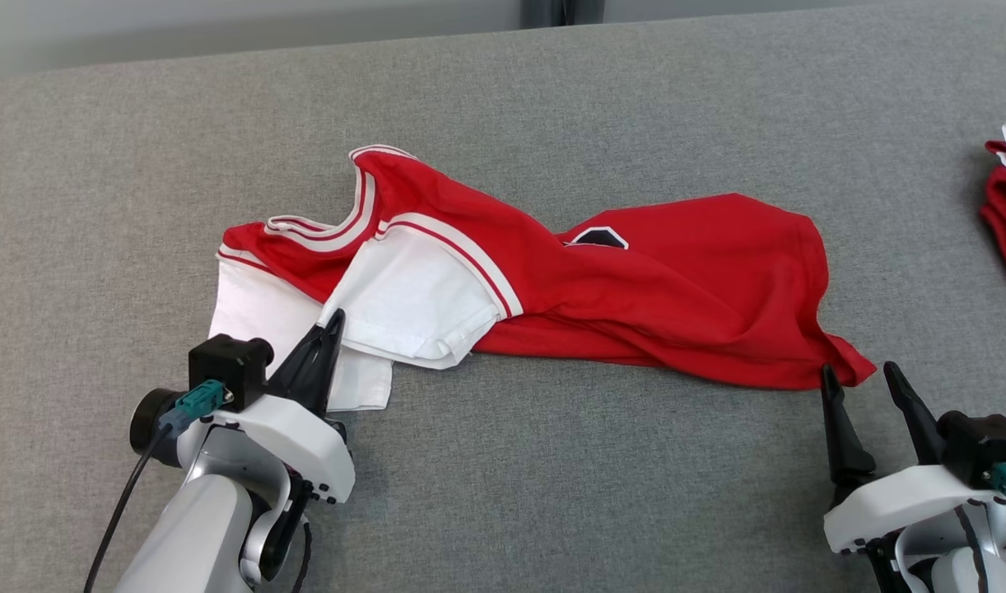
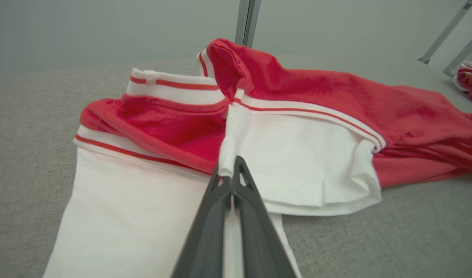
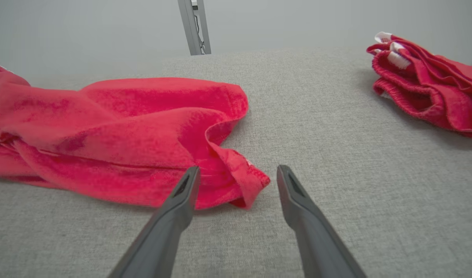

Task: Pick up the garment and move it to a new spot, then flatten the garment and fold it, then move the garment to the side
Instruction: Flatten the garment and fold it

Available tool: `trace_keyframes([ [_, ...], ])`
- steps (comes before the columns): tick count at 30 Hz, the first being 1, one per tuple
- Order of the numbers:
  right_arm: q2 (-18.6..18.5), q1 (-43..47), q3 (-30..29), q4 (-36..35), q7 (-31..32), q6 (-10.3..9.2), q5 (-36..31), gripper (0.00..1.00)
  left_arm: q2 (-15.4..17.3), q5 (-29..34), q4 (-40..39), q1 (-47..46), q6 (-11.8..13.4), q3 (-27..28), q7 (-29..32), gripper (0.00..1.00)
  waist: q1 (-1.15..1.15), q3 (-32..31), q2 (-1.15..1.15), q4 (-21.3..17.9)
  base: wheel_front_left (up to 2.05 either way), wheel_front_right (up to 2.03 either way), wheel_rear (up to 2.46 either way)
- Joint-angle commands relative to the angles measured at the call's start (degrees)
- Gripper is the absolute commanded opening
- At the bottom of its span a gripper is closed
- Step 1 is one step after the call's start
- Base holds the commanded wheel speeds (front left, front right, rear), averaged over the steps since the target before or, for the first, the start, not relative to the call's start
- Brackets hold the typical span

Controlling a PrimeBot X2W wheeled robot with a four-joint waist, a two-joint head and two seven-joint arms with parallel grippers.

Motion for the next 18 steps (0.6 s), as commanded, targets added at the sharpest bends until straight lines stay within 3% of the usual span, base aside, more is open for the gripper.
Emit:
trace_keyframes([
  [1, -0.3, -0.8, -0.7, 0.9, 0.1, 0.01, -0.8, 0.93, 0.4, 0.2, -0.5, 0.2, 0.4, 0.0, 0.0, 0.00, 0.00, 0.1, 0.00, 0.1, 0.00, 0.00, 0.00],
  [2, -0.3, -0.8, -0.7, 0.9, 0.1, 0.01, -0.8, 0.93, 0.4, 0.2, -0.5, 0.2, 0.4, 0.0, 0.0, 0.00, 0.00, 0.1, 0.00, 0.1, 0.00, 0.00, 0.00],
  [3, -0.3, -1.1, -1.0, 1.5, 0.1, 0.01, -1.0, 0.56, 0.4, 0.1, -0.7, 0.2, 0.5, 0.0, 0.0, 0.00, 0.00, 0.2, 0.00, 0.1, 0.00, 0.00, 0.00],
  [4, -0.3, -1.4, -1.1, 2.1, 0.2, 0.01, -1.0, 0.33, 0.5, 0.1, -0.9, 0.3, 0.4, -0.1, 0.0, 0.00, 0.00, 0.3, 0.00, 0.1, 0.00, 0.00, 0.00],
  [5, -0.3, -1.7, -1.2, 2.6, 0.1, 0.01, -0.9, 0.00, 0.5, 0.0, -1.1, 0.3, 0.5, -0.1, -0.1, 0.00, 0.00, 0.4, 0.00, 0.1, 0.00, 0.00, 0.00],
  [13, -0.3, -3.7, -3.2, 4.5, -1.1, 0.01, 0.4, 0.00, 1.4, -0.4, -3.4, 0.3, 1.0, 0.7, -0.7, 0.00, 0.00, 0.8, 0.00, 0.1, 0.00, 0.00, 0.00],
  [18, -0.5, -4.9, -3.7, 1.7, -2.2, 0.01, 1.1, 0.00, 2.5, 0.0, -6.1, -0.2, 1.5, 1.4, -2.0, 0.00, 0.00, 0.0, 0.00, -0.1, 0.00, 0.00, 0.00],
])
